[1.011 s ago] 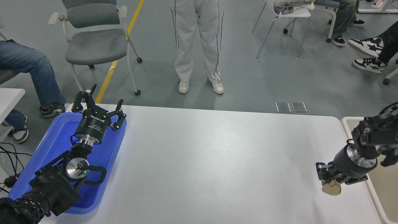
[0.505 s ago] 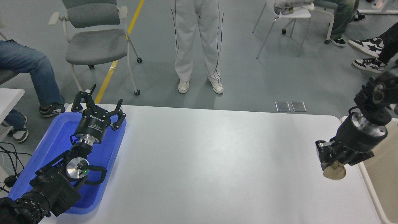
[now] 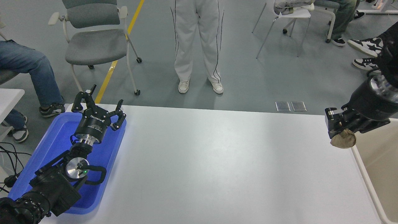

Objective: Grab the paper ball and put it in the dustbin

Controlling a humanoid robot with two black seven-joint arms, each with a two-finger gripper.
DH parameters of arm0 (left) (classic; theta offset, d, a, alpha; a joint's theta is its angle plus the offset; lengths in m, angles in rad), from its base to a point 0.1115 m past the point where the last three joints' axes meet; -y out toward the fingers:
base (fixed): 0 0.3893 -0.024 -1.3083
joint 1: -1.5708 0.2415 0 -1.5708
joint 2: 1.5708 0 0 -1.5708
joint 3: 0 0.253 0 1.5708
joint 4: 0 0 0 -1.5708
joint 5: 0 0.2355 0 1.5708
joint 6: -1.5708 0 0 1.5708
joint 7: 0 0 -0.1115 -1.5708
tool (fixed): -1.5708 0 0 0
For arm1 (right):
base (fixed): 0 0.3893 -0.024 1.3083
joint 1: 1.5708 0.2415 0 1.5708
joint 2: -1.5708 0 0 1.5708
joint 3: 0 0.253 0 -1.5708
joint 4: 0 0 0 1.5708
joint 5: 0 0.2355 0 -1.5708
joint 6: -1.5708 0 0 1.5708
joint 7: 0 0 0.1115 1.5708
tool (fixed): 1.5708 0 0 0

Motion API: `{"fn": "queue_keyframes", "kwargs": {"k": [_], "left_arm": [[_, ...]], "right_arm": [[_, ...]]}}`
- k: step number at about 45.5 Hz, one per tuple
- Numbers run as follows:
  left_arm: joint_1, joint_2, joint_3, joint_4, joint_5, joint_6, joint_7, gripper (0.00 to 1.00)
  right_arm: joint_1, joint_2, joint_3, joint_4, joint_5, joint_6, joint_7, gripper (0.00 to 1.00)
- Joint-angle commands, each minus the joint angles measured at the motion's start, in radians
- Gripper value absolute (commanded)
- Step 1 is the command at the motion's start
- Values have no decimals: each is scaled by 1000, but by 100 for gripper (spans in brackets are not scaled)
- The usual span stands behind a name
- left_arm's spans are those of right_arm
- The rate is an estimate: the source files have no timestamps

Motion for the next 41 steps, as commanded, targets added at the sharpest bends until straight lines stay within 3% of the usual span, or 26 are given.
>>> {"fn": "queue_keyframes", "kwargs": {"k": [1,20,41], "left_arm": [[0,0,0,0,0,0,0,100],[0,0,0,0,0,0,0,100],[0,0,0,0,0,0,0,100]], "right_arm": [[54,-2,-15,2,2,1,-1,0],[82,-8,-101,-8,2,1,1,0],[56,-231,-435,-50,-23,1,-2,0]]}}
